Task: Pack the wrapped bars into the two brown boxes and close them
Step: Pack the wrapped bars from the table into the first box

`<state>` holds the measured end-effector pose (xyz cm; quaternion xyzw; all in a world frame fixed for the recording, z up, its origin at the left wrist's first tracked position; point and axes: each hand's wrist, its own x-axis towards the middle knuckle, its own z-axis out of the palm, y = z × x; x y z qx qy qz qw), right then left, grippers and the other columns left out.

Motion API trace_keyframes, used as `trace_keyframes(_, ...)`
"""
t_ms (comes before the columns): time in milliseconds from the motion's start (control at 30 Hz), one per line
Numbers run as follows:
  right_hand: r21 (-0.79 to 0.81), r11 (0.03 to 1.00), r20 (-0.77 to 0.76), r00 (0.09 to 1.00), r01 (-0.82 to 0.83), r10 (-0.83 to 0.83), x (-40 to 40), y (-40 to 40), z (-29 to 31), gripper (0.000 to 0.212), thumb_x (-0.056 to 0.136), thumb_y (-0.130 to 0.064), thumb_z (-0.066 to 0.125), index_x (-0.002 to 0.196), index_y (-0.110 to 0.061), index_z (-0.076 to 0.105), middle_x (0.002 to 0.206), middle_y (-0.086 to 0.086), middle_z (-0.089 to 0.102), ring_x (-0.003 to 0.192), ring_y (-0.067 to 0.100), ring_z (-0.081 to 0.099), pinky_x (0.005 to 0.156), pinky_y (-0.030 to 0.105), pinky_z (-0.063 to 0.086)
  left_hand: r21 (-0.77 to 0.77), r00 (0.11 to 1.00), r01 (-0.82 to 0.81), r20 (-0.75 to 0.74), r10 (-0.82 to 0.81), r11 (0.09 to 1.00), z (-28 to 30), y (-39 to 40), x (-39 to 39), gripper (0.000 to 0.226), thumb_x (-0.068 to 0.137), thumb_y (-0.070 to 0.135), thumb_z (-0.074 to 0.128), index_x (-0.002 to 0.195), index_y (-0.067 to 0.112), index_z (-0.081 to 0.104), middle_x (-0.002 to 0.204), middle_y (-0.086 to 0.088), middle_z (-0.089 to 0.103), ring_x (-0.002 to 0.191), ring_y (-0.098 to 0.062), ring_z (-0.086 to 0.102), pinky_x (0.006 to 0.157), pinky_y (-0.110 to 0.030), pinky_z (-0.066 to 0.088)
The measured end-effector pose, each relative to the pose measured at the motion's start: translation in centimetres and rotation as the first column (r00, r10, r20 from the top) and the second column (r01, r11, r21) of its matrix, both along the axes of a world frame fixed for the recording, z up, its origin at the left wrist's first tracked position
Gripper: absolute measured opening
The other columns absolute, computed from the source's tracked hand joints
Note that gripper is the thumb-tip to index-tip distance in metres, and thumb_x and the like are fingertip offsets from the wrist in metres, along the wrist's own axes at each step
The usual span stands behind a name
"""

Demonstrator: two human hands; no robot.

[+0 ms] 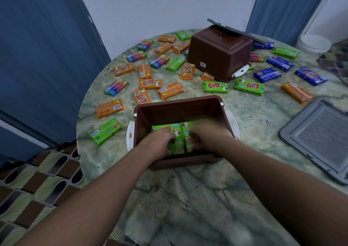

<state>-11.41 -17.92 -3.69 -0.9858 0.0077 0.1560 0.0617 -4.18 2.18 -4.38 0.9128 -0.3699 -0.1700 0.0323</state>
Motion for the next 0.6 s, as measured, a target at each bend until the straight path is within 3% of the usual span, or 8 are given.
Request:
trace_keyframes(100, 0.156, 0.986, 0.251, 0.963, 0.061, -0.099, -0.2, 0.1, 0.8, 0.038, 0.092, -0.053, 0.065, 0.114, -0.022, 0.064, 0.107, 0.002, 0.054, 0.103, 0.026, 0.055, 0.075, 0.037, 0.052, -0.167, 0.995, -0.062, 0.071, 0.074, 0.984, 1.5, 0.5, -0.4, 0.041, 0.086, 0.047, 0.071, 0.118, 0.023, 0.064, 0.108, 0.001, 0.055, 0.103, -0.022, 0.058, 0.083, -0.037, 0.05)
trace_keyframes(167, 0.149, 0.986, 0.475, 0.869, 0.078, -0.141, -0.2, -0.3, 1.6, 0.027, 0.095, -0.045, 0.063, 0.104, -0.02, 0.065, 0.097, 0.002, 0.056, 0.093, 0.027, 0.056, 0.07, 0.038, 0.049, -0.278, 0.964, -0.099, 0.211, 0.161, 0.955, 3.1, 0.9, -0.3, 0.035, 0.091, 0.048, 0.065, 0.118, 0.025, 0.062, 0.11, 0.005, 0.054, 0.108, -0.019, 0.053, 0.084, -0.037, 0.049)
trace_keyframes(233, 0.094, 0.983, 0.591, 0.786, 0.156, -0.181, 0.2, -1.0, 2.4, 0.025, 0.095, -0.042, 0.061, 0.108, -0.02, 0.063, 0.101, 0.004, 0.058, 0.095, 0.028, 0.054, 0.075, 0.041, 0.05, -0.342, 0.889, -0.189, 0.339, 0.308, 0.92, 4.6, 1.5, 0.5, 0.04, 0.091, 0.047, 0.066, 0.124, 0.026, 0.058, 0.118, 0.003, 0.054, 0.113, -0.019, 0.048, 0.089, -0.035, 0.047)
trace_keyframes(333, 0.04, 0.924, 0.512, 0.786, 0.381, -0.347, 0.9, -2.0, 3.0, 0.049, 0.091, -0.044, 0.065, 0.132, -0.022, 0.049, 0.124, 0.01, 0.049, 0.112, 0.032, 0.047, 0.09, 0.044, 0.048, -0.303, 0.769, -0.383, 0.419, 0.483, 0.873, 5.5, 2.5, 2.6, 0.067, 0.084, 0.054, 0.073, 0.136, 0.019, 0.048, 0.127, -0.01, 0.052, 0.118, -0.029, 0.045, 0.096, -0.04, 0.044)
trace_keyframes(400, 0.053, 0.883, 0.388, 0.805, 0.466, -0.448, 1.1, -2.5, 2.8, 0.06, 0.092, -0.04, 0.066, 0.144, -0.024, 0.038, 0.133, 0.014, 0.041, 0.119, 0.035, 0.044, 0.093, 0.045, 0.047, -0.243, 0.768, -0.511, 0.301, 0.565, 0.824, 4.8, 2.9, 4.1, 0.078, 0.083, 0.06, 0.07, 0.14, 0.015, 0.042, 0.133, -0.015, 0.049, 0.123, -0.034, 0.045, 0.097, -0.043, 0.045)
trace_keyframes(433, 0.093, 0.877, 0.326, 0.818, 0.472, -0.474, 1.2, -2.7, 2.7, 0.063, 0.094, -0.033, 0.064, 0.148, -0.029, 0.033, 0.135, 0.014, 0.04, 0.117, 0.036, 0.047, 0.087, 0.044, 0.048, -0.224, 0.781, -0.555, 0.191, 0.594, 0.801, 4.3, 3.0, 4.6, 0.079, 0.084, 0.062, 0.068, 0.141, 0.015, 0.039, 0.135, -0.016, 0.049, 0.124, -0.035, 0.047, 0.096, -0.045, 0.048)
trace_keyframes(533, 0.245, 0.858, 0.218, 0.837, 0.452, -0.503, 1.3, -3.4, 2.4, 0.07, 0.097, -0.013, 0.054, 0.153, -0.042, 0.025, 0.132, 0.01, 0.044, 0.1, 0.035, 0.061, 0.066, 0.039, 0.049, -0.208, 0.788, -0.612, -0.081, 0.611, 0.763, 3.1, 2.4, 5.5, 0.069, 0.09, 0.059, 0.062, 0.136, 0.017, 0.033, 0.121, -0.012, 0.059, 0.102, -0.033, 0.062, 0.079, -0.046, 0.056)
trace_keyframes(600, 0.266, 0.854, 0.214, 0.837, 0.447, -0.504, 1.6, -3.7, 2.4, 0.074, 0.096, -0.008, 0.05, 0.154, -0.045, 0.024, 0.131, 0.008, 0.044, 0.095, 0.035, 0.062, 0.065, 0.04, 0.052, -0.215, 0.78, -0.619, -0.062, 0.622, 0.755, 2.7, 2.1, 5.6, 0.05, 0.098, 0.049, 0.056, 0.129, 0.018, 0.032, 0.11, -0.013, 0.06, 0.089, -0.032, 0.063, 0.072, -0.046, 0.056)
